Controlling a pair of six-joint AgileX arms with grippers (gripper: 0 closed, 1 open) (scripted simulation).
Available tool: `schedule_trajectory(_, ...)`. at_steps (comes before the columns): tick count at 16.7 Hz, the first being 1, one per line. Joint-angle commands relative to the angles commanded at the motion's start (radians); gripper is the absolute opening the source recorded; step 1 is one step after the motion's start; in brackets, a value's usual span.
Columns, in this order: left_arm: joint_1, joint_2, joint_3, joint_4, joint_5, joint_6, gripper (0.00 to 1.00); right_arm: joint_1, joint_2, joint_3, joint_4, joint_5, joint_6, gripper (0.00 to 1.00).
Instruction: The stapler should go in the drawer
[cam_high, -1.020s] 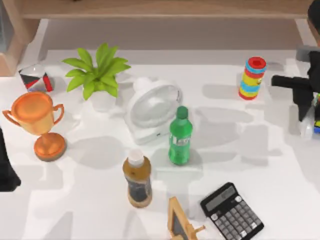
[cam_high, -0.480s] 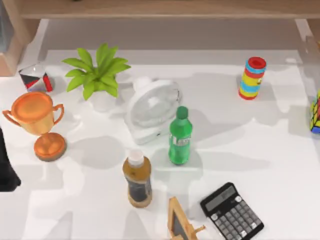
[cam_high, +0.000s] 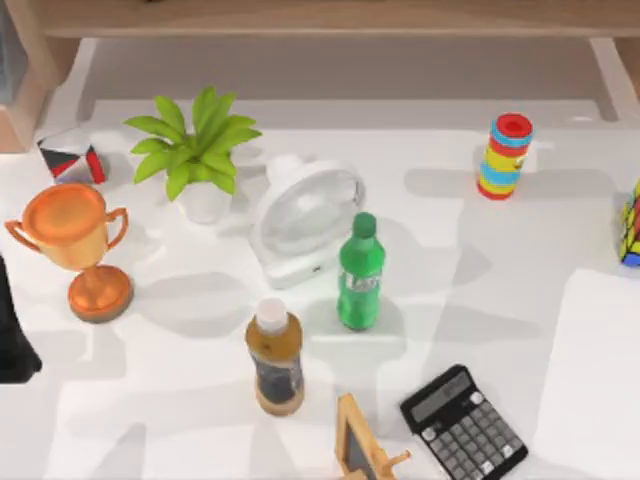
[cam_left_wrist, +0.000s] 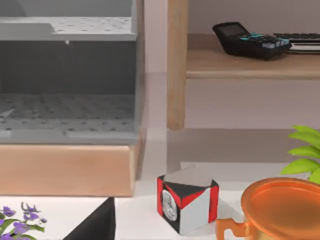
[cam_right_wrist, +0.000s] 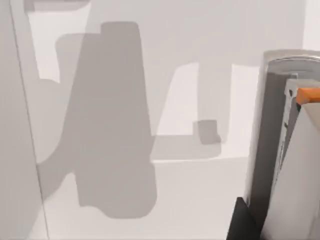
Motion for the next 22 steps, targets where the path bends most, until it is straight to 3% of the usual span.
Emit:
schedule_trajectory(5,0.0,0.0,0.0,0.0,0.0,0.0,1.0,-0.002,0.151,0.098,-0.098,0.035,-0.075,0.0)
schedule_trajectory(22,0.0,0.0,0.0,0.0,0.0,0.0,1.0,-0.029,0.026,0.043,-0.008,-0.025,-0.071,0.0)
